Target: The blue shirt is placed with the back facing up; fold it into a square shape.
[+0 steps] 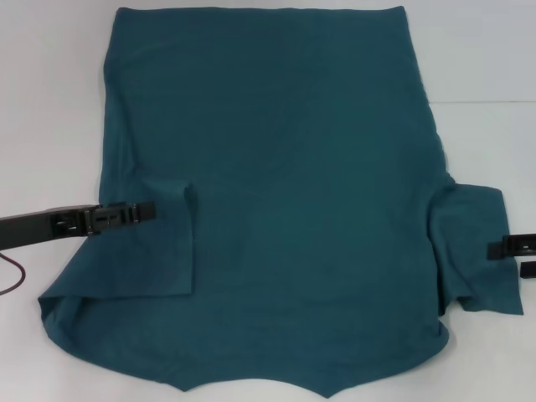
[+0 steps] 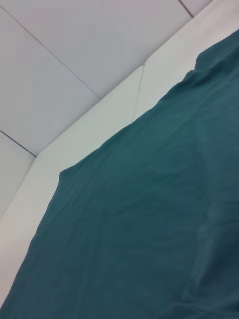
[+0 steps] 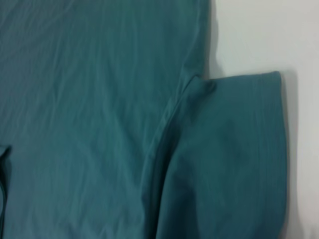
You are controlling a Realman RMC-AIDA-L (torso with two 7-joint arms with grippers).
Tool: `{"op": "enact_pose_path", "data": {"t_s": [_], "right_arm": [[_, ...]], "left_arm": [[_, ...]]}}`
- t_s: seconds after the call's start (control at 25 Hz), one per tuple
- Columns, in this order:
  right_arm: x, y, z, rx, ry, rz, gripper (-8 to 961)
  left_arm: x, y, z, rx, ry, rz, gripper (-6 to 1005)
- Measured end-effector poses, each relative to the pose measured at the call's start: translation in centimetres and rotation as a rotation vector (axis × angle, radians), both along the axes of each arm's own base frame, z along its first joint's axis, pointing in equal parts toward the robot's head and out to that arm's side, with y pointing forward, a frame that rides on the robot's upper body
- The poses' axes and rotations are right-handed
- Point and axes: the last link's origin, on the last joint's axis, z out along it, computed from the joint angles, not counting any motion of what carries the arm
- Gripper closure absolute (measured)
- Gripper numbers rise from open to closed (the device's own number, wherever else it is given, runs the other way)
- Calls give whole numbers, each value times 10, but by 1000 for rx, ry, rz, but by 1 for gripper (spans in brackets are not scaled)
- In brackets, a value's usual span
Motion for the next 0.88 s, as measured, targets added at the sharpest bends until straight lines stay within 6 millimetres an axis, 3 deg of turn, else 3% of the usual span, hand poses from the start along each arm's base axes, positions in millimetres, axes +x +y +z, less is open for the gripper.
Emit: {"op": "enact_pose_path", "data": {"t_s": [0.88], "right_arm": [[-12, 6, -21, 25, 39, 56, 147]], "left_arm": [[-3, -3, -1, -3, -5, 14, 203]]}}
